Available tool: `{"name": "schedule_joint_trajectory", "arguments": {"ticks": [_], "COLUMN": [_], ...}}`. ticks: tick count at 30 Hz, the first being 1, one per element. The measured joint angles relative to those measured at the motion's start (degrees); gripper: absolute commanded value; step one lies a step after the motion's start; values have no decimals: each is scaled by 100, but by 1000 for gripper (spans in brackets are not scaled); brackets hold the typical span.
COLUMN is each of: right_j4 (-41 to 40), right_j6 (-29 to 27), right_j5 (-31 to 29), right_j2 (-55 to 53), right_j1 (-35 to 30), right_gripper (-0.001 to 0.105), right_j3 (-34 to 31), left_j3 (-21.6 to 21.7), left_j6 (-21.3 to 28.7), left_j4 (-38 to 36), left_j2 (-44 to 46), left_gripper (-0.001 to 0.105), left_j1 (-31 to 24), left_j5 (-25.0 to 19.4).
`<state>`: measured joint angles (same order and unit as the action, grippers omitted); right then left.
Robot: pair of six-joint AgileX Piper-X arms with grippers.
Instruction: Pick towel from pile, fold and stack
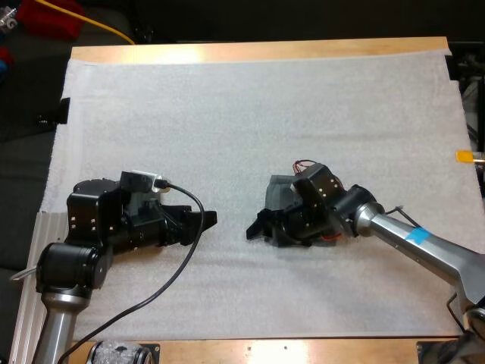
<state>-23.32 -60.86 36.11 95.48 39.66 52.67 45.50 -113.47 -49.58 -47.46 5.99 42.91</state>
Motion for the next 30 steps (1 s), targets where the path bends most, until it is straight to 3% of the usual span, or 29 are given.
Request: {"name": "schedule_joint_trajectory", "arguments": {"ticks": [8, 12, 19, 30], "right_j4": [0, -101, -835, -1927], "right_j6": [-295, -388, -852, -1133], "right_j5": [-20, -472, -1272, -1777], "right_j2": [-766, -1239, -2073, -3533], "right_j1": [0, 0, 0, 0], "right_gripper": [78, 78, 78, 78], "right_j3": [0, 0, 0, 0], "left_j3": [0, 0, 0, 0], "left_j6": [0, 0, 0, 0], "left_j4": [0, 0, 0, 0], "left_j2": [0, 0, 0, 0], "left_gripper": [65, 65, 65, 65], "left_j1": [0, 0, 0, 0], "left_j5": [0, 0, 0, 0]}}
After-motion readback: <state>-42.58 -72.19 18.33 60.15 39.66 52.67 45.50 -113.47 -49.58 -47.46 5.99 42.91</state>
